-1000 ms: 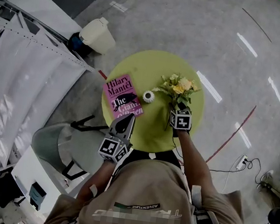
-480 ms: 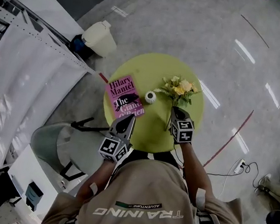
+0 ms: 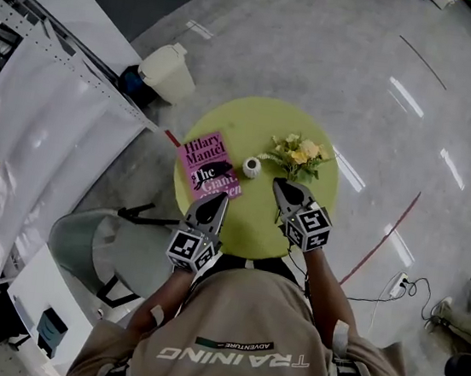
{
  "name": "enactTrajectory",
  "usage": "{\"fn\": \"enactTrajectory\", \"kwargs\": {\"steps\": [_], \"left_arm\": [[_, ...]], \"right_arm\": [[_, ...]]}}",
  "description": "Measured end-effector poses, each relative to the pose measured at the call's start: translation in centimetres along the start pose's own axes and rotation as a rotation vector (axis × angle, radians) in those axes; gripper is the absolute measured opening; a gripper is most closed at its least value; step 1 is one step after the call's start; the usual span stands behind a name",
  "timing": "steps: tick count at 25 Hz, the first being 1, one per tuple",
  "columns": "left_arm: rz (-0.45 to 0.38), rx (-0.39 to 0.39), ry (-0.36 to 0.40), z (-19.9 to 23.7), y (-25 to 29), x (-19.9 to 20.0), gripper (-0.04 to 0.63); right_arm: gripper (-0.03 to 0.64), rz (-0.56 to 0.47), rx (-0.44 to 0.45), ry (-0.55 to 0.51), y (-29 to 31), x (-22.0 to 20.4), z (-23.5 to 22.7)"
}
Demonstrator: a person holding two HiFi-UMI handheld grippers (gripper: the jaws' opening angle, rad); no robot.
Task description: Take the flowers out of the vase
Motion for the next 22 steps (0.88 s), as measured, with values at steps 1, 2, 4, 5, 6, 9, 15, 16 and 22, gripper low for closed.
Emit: {"fn": "enactTrajectory", "kwargs": {"steps": [1,2,4,5,6,9,15,16,22], "left_arm": [[-0.005,0.000,0.007,0.0,0.0,0.2,0.002],[-0.011,0.000,0.015,-0.1,0.1,0.4,0.002],[-0.028,0.001,0.032,-0.1,0.2,0.9,0.002],[-0.040,0.002,0.040,-0.1,0.3,1.4,0.002],[-0.054,0.003,0.046,-0.1,0.4,1.9,0.002],[-0.096,0.006,0.064,-0.1,0.4,3.8,0.002],[-0.143,0.027,0.121,0.2,0.6,6.9,0.002],[-0.145,0.032,0.129,0.2,0.7,7.1,0.002],[-0.182,0.061,0.167,0.2,0.1,10.3,0.002]], "right_arm": [[0.002,-0.021,-0.007,-0.021,-0.2,0.9,0.3],[0.002,-0.046,-0.009,-0.031,-0.4,1.7,0.6],[0.002,-0.089,-0.001,-0.048,-0.8,3.2,1.2],[0.002,-0.102,0.005,-0.063,-1.1,3.8,1.5],[0.002,-0.113,0.014,-0.083,-1.4,4.4,1.9],[0.001,-0.141,0.035,-0.152,-2.6,6.1,3.2],[0.000,-0.178,0.033,-0.199,-4.3,8.7,4.4],[0.000,-0.179,0.035,-0.207,-4.5,8.9,4.5],[0.000,-0.168,0.072,-0.240,-4.8,9.8,5.7]]}}
Point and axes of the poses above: the fingertips, and each gripper's own axes: y forward along the fingers, z to its left, x out of its top, the point moved 6 cm from there along -y, backward along the fingers
